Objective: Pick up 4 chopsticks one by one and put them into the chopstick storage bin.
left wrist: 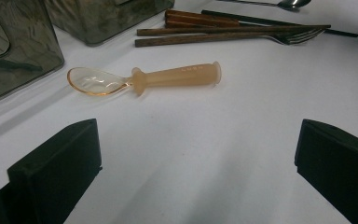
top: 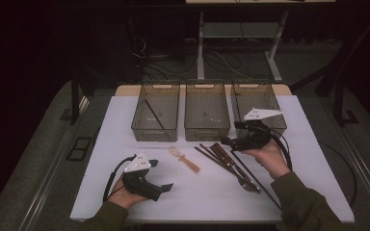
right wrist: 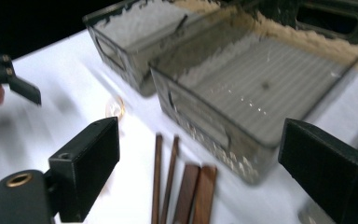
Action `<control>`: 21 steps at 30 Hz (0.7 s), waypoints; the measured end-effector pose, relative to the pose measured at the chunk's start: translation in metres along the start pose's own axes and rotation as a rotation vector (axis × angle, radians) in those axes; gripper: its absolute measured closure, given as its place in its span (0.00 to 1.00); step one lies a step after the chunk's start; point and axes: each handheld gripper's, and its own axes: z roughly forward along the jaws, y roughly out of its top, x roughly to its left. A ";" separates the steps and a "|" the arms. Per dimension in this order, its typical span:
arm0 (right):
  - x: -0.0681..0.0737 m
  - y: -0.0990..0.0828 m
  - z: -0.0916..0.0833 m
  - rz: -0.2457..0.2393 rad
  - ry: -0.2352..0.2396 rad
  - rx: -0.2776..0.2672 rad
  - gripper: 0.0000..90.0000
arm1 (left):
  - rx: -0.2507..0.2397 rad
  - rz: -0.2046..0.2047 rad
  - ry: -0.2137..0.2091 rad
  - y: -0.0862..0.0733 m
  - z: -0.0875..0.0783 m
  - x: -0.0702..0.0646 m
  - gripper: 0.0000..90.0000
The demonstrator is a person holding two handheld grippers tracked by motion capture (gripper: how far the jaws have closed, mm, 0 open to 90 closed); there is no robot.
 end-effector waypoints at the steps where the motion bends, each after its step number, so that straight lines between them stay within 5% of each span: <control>1: 0.000 -0.003 -0.002 0.002 -0.002 0.006 0.14 | 0.003 0.000 0.003 0.000 0.000 0.000 0.00; 21: -0.006 -0.068 -0.042 0.025 -0.027 0.065 0.18 | 0.010 0.021 0.015 0.001 0.002 -0.002 0.02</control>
